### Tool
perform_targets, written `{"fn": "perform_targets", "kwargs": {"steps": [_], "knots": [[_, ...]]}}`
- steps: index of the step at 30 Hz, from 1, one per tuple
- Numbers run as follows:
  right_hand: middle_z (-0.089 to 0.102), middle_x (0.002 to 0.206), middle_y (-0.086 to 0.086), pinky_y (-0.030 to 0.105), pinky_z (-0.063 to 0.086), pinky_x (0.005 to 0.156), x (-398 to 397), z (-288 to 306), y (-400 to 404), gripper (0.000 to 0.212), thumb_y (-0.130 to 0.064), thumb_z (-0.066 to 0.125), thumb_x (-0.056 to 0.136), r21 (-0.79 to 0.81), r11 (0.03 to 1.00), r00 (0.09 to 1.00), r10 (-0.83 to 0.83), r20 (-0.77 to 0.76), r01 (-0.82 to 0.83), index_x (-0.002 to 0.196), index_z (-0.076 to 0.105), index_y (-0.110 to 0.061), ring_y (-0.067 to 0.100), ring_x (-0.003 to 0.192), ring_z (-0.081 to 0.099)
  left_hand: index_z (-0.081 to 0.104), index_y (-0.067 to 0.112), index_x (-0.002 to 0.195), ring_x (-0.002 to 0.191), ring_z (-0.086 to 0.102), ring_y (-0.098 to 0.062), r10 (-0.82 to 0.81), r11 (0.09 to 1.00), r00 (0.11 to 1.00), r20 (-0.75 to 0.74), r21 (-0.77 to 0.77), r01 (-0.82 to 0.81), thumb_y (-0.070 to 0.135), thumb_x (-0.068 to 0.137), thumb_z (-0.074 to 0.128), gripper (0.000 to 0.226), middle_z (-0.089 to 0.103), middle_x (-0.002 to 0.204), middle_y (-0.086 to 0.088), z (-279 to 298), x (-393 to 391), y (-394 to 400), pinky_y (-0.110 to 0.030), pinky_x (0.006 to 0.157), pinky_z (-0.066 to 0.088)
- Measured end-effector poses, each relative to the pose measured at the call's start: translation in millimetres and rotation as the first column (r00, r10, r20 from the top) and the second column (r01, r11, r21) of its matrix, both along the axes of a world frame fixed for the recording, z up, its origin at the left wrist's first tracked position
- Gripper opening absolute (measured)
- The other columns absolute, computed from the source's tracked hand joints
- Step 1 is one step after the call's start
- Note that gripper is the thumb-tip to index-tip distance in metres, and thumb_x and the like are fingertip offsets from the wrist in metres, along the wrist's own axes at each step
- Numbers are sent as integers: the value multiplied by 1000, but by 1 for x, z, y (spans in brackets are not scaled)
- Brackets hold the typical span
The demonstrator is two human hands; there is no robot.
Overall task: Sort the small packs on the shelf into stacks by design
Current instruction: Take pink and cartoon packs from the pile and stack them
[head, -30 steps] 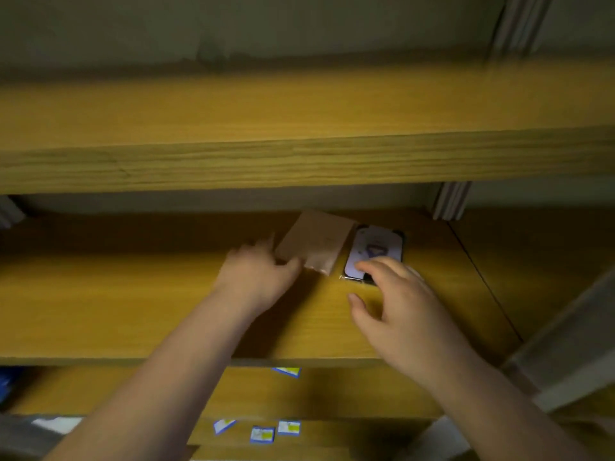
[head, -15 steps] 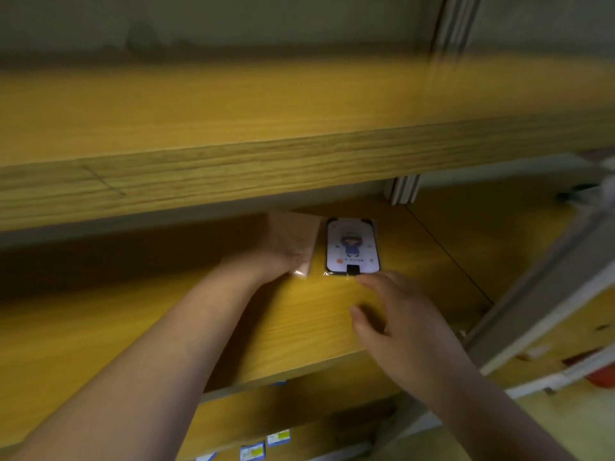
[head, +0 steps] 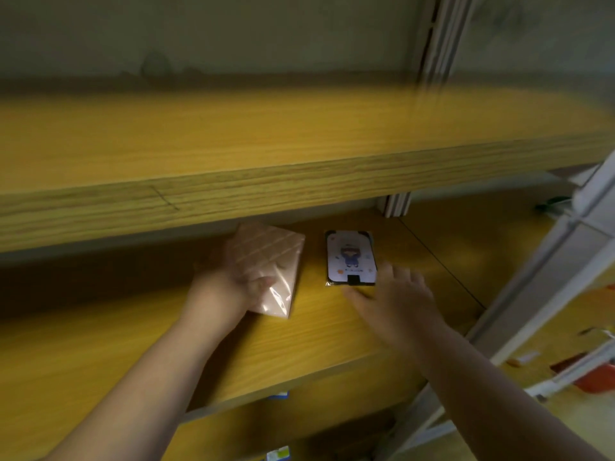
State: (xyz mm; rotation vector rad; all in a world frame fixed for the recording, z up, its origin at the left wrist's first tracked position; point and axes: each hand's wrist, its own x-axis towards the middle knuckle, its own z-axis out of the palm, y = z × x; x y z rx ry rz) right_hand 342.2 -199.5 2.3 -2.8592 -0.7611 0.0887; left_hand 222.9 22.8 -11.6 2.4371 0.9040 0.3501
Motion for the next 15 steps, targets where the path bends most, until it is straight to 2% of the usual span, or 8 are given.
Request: {"fn": "perform_targets", "kwargs": {"steps": [2,6,10,15], "knots": [[43,143,20,42,40,99,7,-4,19,97,-81,30,83,-26,999,999,-34,6,34,149,27,-11,34,126,43,40,14,148,116,62,-32,54,994,984,170,-102,-37,40,77,83,87,59,138,-9,5,-10,-8,-31,87,47],[37,144,21,46,34,99,16,-5,51,104,-87,28,78,-135,989,998,-63,25,66,152,24,-13,38,127,37,54,11,134,100,68,-32,164,960,956,244,-261,-98,41,74,84,73,71,116,-11,9,-22,-18,-44,84,56],[35,145,19,47,32,102,22,-6,58,104,-77,49,75,-56,993,994,-102,-39,100,153,16,-15,39,129,35,64,19,116,90,71,-23,239,908,910,338,-410,-86,36,76,85,48,75,100,-1,4,-35,-16,-43,80,58],[32,147,18,45,40,104,23,0,46,125,-70,75,62,51,995,989,-84,-124,91,154,12,-13,38,132,37,65,21,117,92,73,-24,299,844,867,399,-534,-45,23,86,77,34,76,102,0,2,-43,-14,-46,83,60]]}}
